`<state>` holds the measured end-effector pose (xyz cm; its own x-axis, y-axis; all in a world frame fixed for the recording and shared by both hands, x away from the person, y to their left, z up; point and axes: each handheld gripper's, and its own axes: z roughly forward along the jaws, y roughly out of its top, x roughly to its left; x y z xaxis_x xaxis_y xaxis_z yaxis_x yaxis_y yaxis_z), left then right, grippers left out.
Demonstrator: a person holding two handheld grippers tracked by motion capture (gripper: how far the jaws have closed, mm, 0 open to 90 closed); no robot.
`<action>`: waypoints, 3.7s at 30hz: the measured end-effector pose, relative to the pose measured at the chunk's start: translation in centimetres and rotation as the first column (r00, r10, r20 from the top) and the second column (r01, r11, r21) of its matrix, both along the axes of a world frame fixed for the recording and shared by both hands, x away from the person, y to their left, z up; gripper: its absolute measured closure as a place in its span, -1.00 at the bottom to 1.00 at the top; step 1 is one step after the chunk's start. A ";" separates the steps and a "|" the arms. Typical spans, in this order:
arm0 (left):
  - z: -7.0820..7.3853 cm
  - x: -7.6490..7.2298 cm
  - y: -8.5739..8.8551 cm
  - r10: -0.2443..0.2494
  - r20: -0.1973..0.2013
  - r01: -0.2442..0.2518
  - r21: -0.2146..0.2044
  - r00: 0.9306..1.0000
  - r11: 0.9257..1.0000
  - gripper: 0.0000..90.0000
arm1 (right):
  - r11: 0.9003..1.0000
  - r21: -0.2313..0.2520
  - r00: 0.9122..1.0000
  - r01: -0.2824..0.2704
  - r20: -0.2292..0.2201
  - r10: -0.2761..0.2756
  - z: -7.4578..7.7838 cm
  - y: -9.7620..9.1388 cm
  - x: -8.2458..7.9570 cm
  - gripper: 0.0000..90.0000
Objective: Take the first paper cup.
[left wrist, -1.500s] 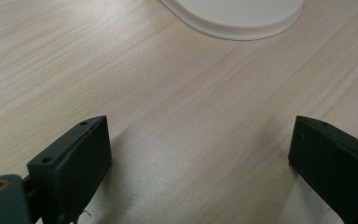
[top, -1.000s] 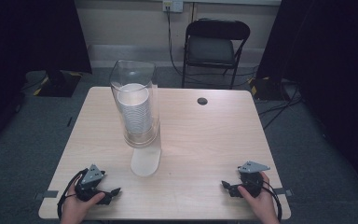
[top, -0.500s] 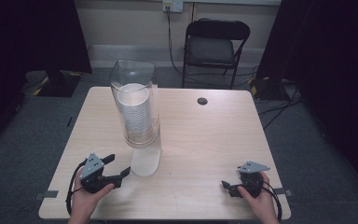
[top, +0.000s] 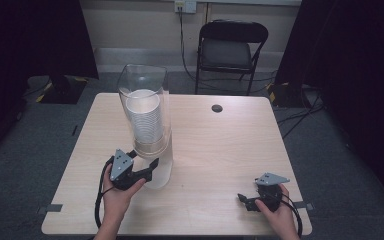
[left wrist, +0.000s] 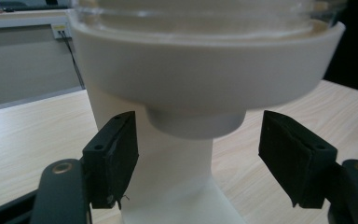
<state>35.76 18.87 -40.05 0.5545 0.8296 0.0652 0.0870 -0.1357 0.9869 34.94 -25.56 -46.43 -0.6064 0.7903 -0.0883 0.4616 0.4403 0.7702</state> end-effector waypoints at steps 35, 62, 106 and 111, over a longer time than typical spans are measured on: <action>-6.2 0.3 -0.4 0.052 -0.091 -0.048 0.041 0.994 0.998 -0.03 | 1.000 0.000 1.000 0.000 0.000 0.000 0.0 0.0 0.0 -0.81; 0.6 1.0 -1.5 0.053 -0.004 -0.053 -0.022 0.999 0.998 -0.56 | 1.000 0.000 1.000 0.001 0.001 -0.001 0.0 0.0 0.0 -0.81; 0.4 2.0 -2.3 0.058 0.052 -0.059 0.012 0.997 0.998 -0.21 | 1.000 0.000 1.000 0.000 0.001 0.000 0.0 0.0 0.0 -0.81; 0.4 2.0 -2.4 0.057 0.039 -0.058 0.007 0.998 0.998 -0.21 | 1.000 0.000 1.000 0.001 0.001 -0.001 0.0 0.0 0.0 -0.81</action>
